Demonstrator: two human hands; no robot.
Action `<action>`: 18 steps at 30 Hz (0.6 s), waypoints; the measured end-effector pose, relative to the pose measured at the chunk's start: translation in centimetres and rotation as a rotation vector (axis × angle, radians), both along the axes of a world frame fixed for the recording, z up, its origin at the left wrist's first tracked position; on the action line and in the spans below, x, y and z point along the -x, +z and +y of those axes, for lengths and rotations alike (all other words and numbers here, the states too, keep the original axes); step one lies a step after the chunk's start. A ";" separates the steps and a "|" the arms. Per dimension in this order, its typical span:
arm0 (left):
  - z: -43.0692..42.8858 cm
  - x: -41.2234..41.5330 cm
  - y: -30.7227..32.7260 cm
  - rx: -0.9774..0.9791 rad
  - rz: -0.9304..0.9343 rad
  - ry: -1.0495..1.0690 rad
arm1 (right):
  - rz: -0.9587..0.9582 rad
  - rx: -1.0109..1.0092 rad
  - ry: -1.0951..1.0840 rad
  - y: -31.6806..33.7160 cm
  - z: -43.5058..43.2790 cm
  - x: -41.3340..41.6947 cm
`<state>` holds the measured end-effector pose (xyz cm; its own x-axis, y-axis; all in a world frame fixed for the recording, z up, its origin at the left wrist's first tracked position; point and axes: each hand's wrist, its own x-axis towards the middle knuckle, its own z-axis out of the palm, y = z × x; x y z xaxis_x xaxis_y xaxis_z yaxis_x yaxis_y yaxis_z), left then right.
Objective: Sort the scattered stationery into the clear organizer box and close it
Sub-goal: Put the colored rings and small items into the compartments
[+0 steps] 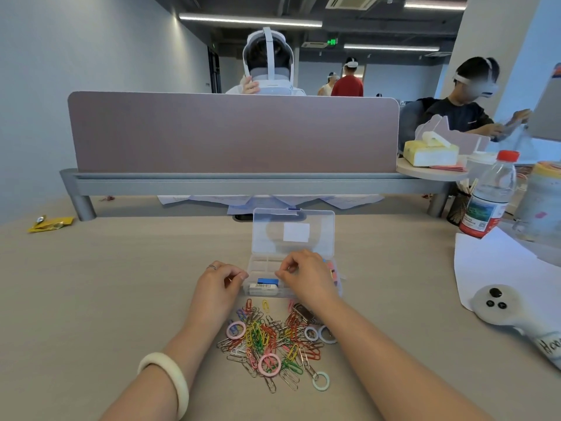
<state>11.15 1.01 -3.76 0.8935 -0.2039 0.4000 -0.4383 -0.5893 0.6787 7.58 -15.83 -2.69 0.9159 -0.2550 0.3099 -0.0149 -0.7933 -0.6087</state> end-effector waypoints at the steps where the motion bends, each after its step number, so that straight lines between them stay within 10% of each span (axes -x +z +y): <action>1: 0.0 0.2 0.1 -0.005 -0.003 -0.014 | -0.009 -0.012 0.009 0.1 -0.4 0.3; 8: 0.1 2.7 0.9 -0.083 -0.004 -0.227 | -0.044 -0.092 0.092 0.0 -4.1 5.3; 18: 1.6 4.0 0.9 -0.160 0.035 -0.263 | 0.184 0.321 0.091 0.3 -2.0 7.1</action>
